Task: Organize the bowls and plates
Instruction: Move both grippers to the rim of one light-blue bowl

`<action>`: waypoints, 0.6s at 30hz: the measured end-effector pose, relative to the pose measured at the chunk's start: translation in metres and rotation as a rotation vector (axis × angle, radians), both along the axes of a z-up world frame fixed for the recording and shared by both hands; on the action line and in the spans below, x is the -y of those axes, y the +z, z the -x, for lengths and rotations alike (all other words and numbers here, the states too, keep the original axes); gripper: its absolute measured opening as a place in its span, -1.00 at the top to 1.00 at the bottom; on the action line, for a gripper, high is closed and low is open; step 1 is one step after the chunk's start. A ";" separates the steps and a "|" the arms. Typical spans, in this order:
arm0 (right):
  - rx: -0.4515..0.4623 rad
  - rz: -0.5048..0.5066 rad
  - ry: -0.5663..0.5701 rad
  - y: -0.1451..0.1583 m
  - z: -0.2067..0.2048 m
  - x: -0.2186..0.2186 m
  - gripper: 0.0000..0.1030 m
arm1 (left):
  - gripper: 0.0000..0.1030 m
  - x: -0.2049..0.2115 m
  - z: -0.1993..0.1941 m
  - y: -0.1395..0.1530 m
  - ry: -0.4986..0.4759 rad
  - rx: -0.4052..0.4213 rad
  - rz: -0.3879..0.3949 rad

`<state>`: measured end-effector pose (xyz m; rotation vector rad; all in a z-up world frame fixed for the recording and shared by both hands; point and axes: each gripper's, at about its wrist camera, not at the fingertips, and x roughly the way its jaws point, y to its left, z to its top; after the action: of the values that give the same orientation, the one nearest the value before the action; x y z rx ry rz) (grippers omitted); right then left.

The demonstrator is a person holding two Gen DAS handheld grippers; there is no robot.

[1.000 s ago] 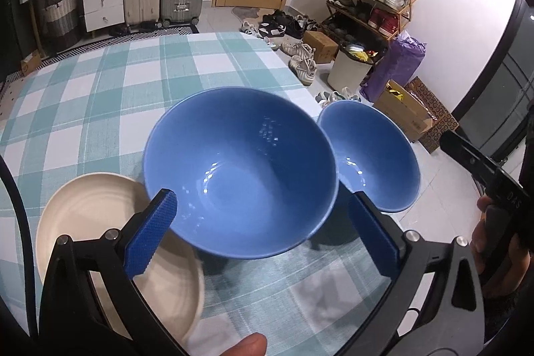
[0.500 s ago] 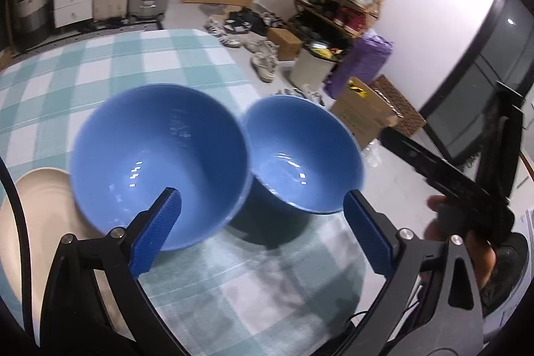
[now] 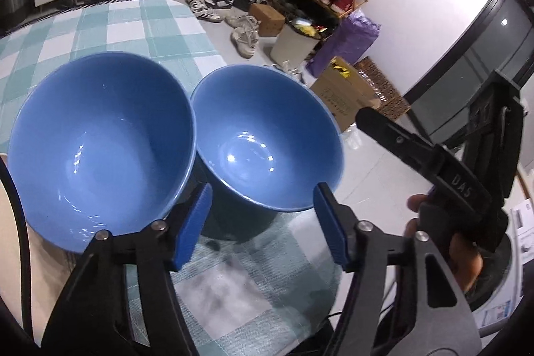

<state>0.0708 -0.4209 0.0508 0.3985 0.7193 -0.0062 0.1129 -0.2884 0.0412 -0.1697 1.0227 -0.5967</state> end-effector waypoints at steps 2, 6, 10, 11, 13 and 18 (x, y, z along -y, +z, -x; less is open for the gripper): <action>-0.011 -0.002 -0.001 -0.004 -0.002 0.002 -0.98 | -0.12 0.003 -0.002 -0.004 0.007 -0.005 -0.016; -0.013 -0.018 0.009 -0.009 -0.004 0.004 -0.87 | -0.08 0.012 -0.002 -0.010 0.021 0.011 -0.046; -0.023 -0.016 0.030 -0.015 -0.008 0.003 -0.74 | -0.08 0.019 -0.001 -0.013 0.035 0.035 -0.074; -0.024 -0.021 0.040 -0.017 -0.010 0.003 -0.69 | -0.07 0.019 -0.002 -0.013 0.037 0.033 -0.074; -0.033 -0.023 0.041 -0.021 -0.011 0.002 -0.58 | -0.07 0.021 -0.004 -0.015 0.042 0.036 -0.083; -0.049 -0.028 0.033 -0.031 -0.016 0.007 -0.36 | 0.00 0.024 -0.009 -0.019 0.049 0.043 -0.101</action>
<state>0.0864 -0.4275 0.0202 0.4145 0.7753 0.0250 0.1222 -0.3122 0.0220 -0.0924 1.0016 -0.5011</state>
